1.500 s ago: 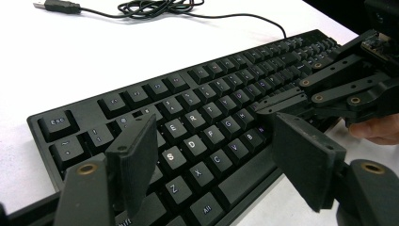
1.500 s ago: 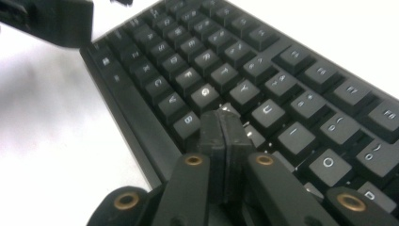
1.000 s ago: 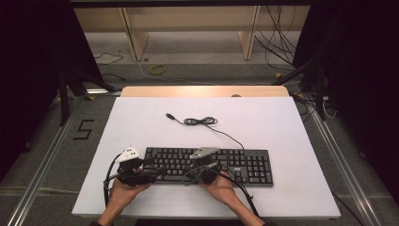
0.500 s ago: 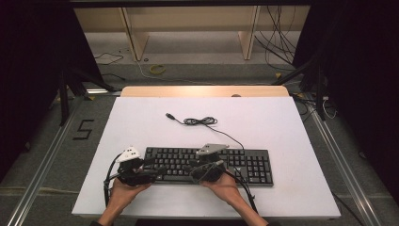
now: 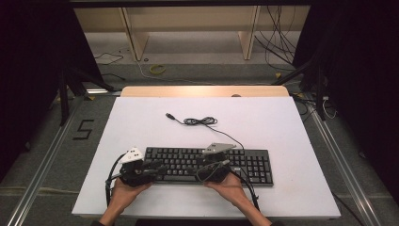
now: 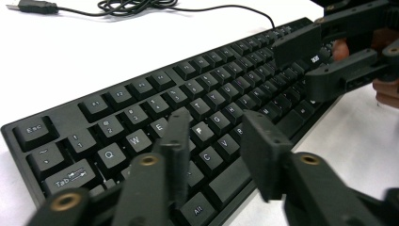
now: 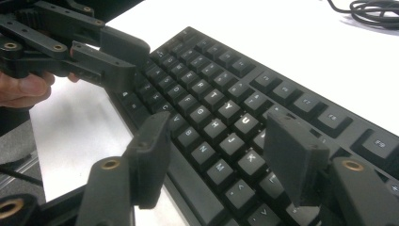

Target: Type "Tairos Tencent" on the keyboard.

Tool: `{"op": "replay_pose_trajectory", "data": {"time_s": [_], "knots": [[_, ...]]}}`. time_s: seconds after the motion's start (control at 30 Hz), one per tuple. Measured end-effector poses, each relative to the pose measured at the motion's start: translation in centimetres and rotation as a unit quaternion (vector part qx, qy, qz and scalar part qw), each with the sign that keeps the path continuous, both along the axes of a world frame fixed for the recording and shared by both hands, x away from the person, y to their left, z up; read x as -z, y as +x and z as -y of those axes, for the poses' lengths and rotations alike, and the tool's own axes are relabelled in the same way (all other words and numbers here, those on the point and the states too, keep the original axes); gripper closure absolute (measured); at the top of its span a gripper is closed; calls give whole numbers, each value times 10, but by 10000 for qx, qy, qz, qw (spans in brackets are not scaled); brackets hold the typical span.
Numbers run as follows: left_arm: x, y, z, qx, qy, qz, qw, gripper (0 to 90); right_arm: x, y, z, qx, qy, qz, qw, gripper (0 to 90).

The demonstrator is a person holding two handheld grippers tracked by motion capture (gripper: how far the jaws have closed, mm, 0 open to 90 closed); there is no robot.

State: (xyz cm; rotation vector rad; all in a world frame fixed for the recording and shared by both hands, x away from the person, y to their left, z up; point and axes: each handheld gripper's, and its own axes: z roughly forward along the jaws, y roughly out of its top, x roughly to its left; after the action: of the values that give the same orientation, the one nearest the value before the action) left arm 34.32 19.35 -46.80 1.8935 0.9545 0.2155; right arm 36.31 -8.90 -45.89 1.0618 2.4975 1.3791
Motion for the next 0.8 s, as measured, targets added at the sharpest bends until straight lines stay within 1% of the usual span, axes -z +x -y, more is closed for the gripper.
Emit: {"op": "replay_pose_trajectory", "data": {"time_s": [0.17,0.27,0.37,0.5,0.6,0.8], "knots": [[1,0,4,118,113,25,9999,752,-1,-1,4,19,27,18,10000,405],[1,1,7,190,223,40,9996,799,-2,-1,5,29,40,8,10000,394],[2,1,9,227,270,51,9994,855,-2,-2,7,43,45,18,10000,384],[2,2,11,238,313,13,9992,885,-3,-3,9,60,50,17,10000,374],[2,4,12,239,363,-14,9991,889,-3,-3,11,84,68,0,9999,364],[3,7,12,216,412,-131,9988,890,-4,-6,17,107,133,28,9999,348]]}}
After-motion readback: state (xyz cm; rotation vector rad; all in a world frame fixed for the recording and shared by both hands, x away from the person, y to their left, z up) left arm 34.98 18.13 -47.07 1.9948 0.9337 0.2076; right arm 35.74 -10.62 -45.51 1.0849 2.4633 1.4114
